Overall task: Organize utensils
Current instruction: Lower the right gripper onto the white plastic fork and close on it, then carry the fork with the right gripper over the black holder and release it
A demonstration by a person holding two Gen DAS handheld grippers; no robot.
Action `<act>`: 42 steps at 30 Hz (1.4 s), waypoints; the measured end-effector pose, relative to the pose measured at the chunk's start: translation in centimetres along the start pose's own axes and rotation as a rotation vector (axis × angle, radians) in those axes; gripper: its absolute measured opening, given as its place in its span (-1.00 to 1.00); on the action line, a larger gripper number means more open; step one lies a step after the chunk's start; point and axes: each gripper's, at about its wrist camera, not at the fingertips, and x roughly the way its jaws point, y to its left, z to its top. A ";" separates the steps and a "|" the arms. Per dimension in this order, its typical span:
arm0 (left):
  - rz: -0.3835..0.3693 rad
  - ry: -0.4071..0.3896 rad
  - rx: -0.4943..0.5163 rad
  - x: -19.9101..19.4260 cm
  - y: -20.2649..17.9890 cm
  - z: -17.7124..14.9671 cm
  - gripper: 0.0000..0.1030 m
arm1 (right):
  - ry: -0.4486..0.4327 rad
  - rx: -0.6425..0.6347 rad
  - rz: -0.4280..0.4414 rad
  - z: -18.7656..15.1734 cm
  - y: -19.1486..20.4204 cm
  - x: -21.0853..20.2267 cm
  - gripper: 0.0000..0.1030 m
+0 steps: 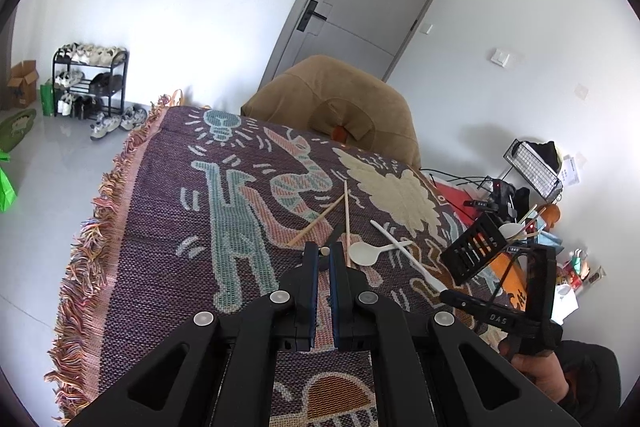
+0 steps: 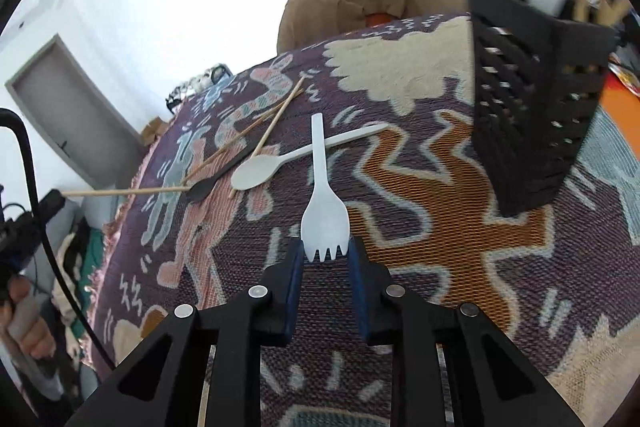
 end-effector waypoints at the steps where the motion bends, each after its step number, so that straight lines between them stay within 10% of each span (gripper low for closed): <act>1: 0.001 0.001 0.001 0.0 -0.1 0.0 -0.91 | -0.004 0.009 -0.010 -0.2 -0.6 -0.2 -0.53; 21: -0.067 -0.044 0.053 -0.8 -3.4 2.0 -0.92 | -0.094 -0.160 -0.043 2.7 1.1 -8.1 -0.54; 23: -0.078 -0.050 0.059 -0.8 -3.8 2.1 -0.92 | -0.092 -0.187 -0.049 3.2 1.5 -8.8 -0.93; 32: -0.102 -0.057 0.070 -0.7 -4.6 2.0 -0.92 | -0.051 -0.204 -0.086 3.8 1.5 -8.3 -0.95; 42: -0.080 -0.047 0.053 -0.7 -3.5 1.8 -0.92 | 0.077 -0.168 -0.138 -0.2 -0.6 -3.8 -0.48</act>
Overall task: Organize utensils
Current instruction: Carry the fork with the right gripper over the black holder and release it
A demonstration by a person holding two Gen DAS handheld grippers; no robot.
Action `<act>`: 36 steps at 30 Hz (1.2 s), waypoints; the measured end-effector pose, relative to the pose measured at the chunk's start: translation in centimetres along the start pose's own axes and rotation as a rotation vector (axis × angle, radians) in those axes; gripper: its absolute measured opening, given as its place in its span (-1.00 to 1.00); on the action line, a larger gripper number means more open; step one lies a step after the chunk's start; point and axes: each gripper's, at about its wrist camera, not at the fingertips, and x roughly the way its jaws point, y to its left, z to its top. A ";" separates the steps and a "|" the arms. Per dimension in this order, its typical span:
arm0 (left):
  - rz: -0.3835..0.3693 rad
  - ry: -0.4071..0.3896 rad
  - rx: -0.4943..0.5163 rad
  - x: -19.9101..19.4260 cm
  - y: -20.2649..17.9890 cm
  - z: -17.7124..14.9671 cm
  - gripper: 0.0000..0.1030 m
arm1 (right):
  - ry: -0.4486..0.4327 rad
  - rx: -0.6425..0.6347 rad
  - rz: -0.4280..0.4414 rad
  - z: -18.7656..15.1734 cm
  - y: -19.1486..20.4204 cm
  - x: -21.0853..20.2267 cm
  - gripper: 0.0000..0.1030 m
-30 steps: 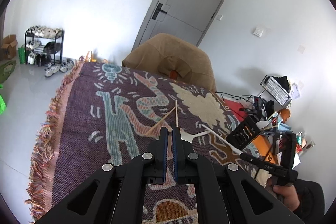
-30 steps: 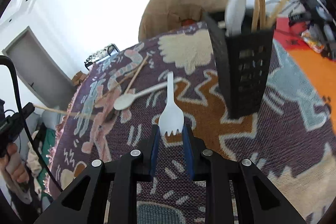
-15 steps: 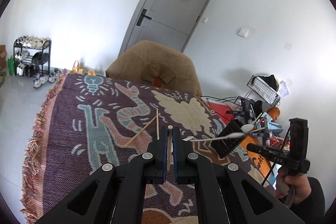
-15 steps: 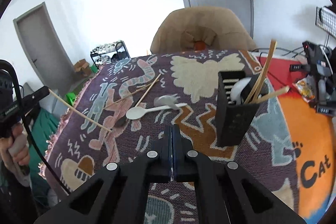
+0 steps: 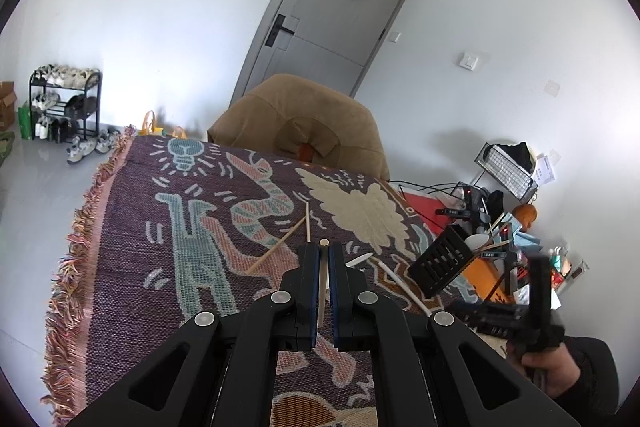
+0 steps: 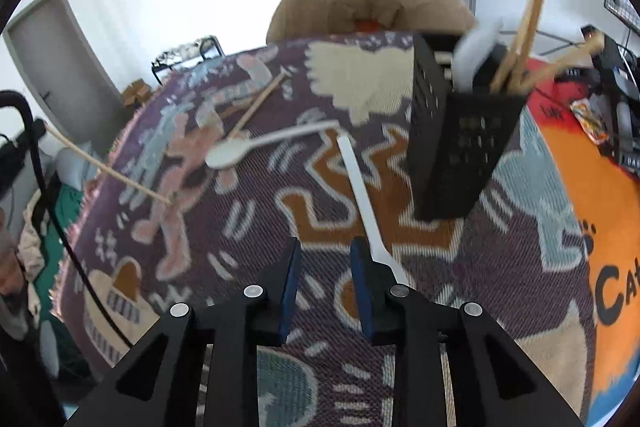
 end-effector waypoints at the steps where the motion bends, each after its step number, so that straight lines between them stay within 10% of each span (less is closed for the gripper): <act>1: 0.000 0.002 -0.002 0.1 0.1 -0.1 -0.92 | 0.006 0.002 -0.027 -0.5 -0.3 0.3 -0.48; 12: -0.006 0.029 -0.007 1.2 0.0 -0.5 -0.92 | -0.003 0.192 -0.045 -3.0 -5.2 1.7 -0.48; 33: -0.010 0.030 0.005 1.3 -0.6 -0.7 -0.92 | -0.054 0.003 -0.075 -3.0 -1.6 -0.3 -0.52; 36: -0.020 0.026 0.005 1.3 -0.8 -0.6 -0.92 | -0.066 0.005 -0.077 -2.7 -1.7 -1.2 -0.90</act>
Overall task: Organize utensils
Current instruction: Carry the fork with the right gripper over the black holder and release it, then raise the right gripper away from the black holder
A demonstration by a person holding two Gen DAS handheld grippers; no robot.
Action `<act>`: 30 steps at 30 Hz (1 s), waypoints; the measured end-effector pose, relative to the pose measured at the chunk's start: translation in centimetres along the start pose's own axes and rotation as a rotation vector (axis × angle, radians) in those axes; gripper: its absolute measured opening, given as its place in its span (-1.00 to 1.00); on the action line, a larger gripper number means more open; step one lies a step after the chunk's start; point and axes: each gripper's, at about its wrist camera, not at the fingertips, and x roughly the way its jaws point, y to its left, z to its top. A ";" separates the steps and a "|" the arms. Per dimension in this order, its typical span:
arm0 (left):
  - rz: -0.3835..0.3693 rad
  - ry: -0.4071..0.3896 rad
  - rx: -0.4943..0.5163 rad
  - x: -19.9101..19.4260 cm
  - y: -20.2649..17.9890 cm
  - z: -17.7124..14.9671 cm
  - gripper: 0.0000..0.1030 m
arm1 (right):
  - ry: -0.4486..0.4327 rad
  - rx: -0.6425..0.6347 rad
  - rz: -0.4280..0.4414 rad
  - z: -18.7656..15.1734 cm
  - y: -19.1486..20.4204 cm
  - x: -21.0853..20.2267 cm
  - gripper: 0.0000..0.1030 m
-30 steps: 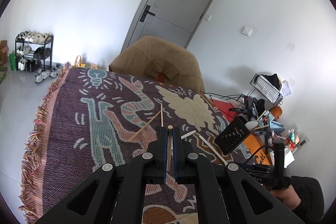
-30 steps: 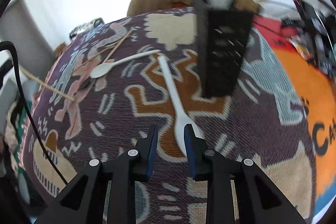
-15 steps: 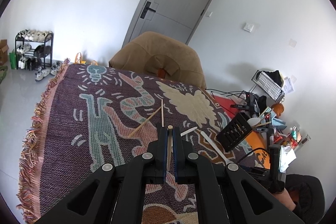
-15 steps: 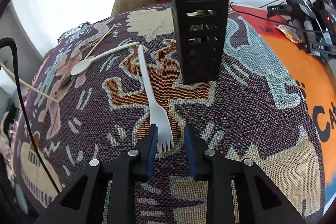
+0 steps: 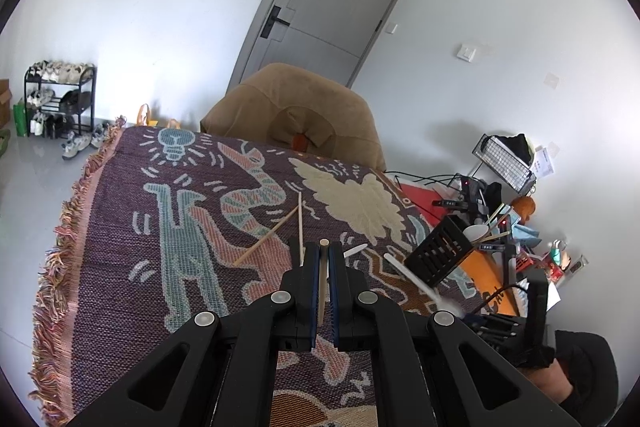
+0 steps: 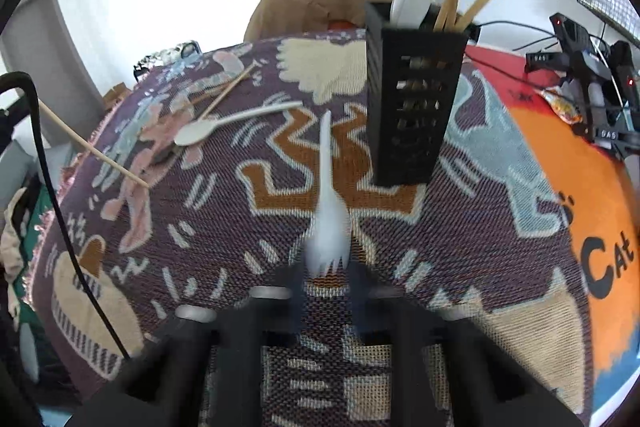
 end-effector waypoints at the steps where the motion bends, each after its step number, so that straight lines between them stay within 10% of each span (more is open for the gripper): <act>1: -0.003 0.000 -0.001 0.0 0.0 0.0 -0.92 | -0.002 0.006 0.006 0.1 -0.1 -0.2 -0.91; 30: -0.077 -0.067 0.026 -0.7 -2.4 1.5 -0.92 | -0.234 -0.242 -0.134 11.3 1.4 -15.3 -0.94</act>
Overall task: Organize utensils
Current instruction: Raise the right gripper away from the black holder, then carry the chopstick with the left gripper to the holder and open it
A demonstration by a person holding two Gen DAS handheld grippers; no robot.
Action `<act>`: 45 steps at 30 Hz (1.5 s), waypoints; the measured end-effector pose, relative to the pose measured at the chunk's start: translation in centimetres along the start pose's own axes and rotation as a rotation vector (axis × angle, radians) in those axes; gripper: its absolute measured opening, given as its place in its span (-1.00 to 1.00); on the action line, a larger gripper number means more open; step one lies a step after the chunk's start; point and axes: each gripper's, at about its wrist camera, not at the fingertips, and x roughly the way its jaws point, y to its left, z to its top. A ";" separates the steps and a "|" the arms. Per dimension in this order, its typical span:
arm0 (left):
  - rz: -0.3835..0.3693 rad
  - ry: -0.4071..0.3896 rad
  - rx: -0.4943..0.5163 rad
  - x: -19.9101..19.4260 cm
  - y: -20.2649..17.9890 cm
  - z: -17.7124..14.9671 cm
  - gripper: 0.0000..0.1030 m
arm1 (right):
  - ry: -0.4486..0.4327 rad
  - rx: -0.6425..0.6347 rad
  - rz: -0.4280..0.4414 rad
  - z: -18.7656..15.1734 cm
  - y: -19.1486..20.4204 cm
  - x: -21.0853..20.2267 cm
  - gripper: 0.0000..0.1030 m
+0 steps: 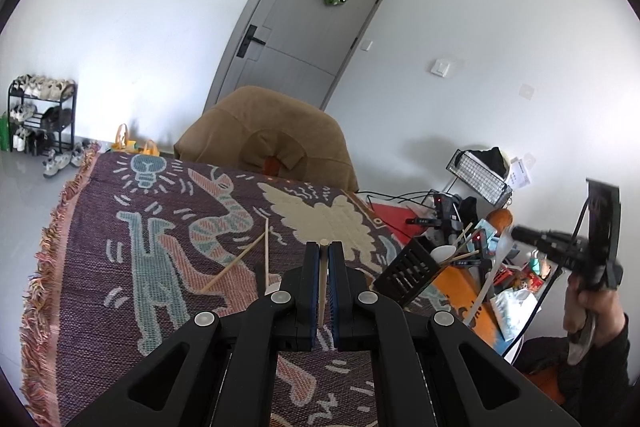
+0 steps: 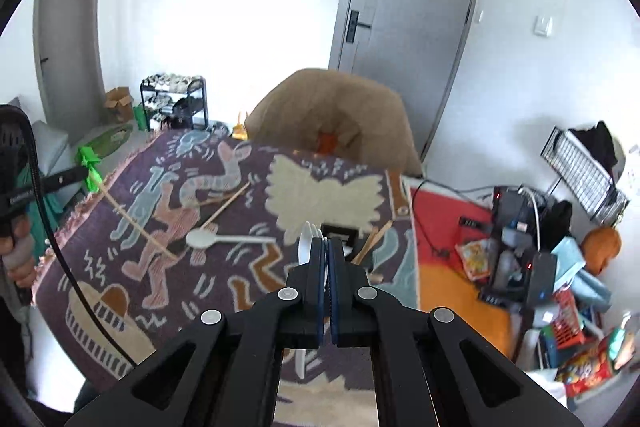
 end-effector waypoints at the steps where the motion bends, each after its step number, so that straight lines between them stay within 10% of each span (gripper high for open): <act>1: 0.000 0.000 -0.001 0.0 0.0 0.0 -0.92 | -0.015 0.002 -0.004 0.5 -0.1 -0.1 -0.94; 16: 0.034 -0.010 -0.009 -0.3 0.5 0.6 -0.92 | -0.248 0.029 -0.131 6.7 -1.2 1.0 -0.94; 26: 0.061 0.004 -0.003 0.9 0.6 1.2 -0.92 | -0.226 0.074 -0.098 4.9 -2.2 5.7 -0.94; 33: 0.044 0.015 0.039 2.4 -1.4 2.4 -0.92 | -0.201 0.182 -0.042 1.6 -4.2 4.1 -0.07; 45: -0.070 -0.005 0.184 5.7 -9.6 6.1 -0.92 | -0.206 0.363 -0.096 -6.5 -7.7 0.0 0.60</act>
